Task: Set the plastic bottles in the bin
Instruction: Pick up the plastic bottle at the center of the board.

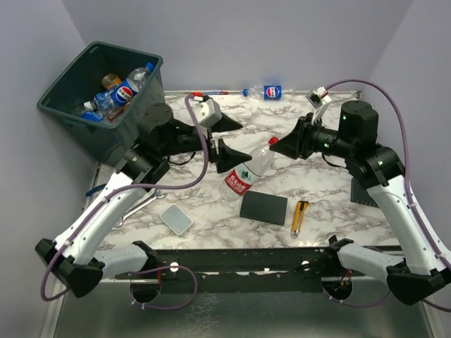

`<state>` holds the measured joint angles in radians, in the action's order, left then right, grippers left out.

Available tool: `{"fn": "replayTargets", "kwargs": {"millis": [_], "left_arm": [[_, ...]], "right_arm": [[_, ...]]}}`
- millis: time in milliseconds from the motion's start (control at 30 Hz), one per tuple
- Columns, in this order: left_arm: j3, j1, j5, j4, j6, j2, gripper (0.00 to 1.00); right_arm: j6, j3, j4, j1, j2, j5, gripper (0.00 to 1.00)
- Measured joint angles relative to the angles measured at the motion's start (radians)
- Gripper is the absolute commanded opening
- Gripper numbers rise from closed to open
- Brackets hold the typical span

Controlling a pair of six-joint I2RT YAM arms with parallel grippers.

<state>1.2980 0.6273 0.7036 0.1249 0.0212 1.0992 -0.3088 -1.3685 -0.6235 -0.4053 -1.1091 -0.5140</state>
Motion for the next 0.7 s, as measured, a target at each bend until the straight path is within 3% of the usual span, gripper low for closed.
{"fn": "replayTargets", "kwargs": {"millis": [233,600,700], "left_arm": [[0.019,0.044,0.143,0.052,0.089,0.156,0.99],[-0.004,0.098,0.188,0.061,0.128,0.175,0.99],[-0.013,0.108,0.187,0.067,0.129,0.193,0.93]], "right_arm": [[0.073,-0.032,-0.018,-0.007,0.05,-0.135,0.0],[0.106,-0.076,-0.01,-0.013,0.041,-0.196,0.0],[0.107,-0.076,0.002,-0.014,0.041,-0.206,0.0]]}}
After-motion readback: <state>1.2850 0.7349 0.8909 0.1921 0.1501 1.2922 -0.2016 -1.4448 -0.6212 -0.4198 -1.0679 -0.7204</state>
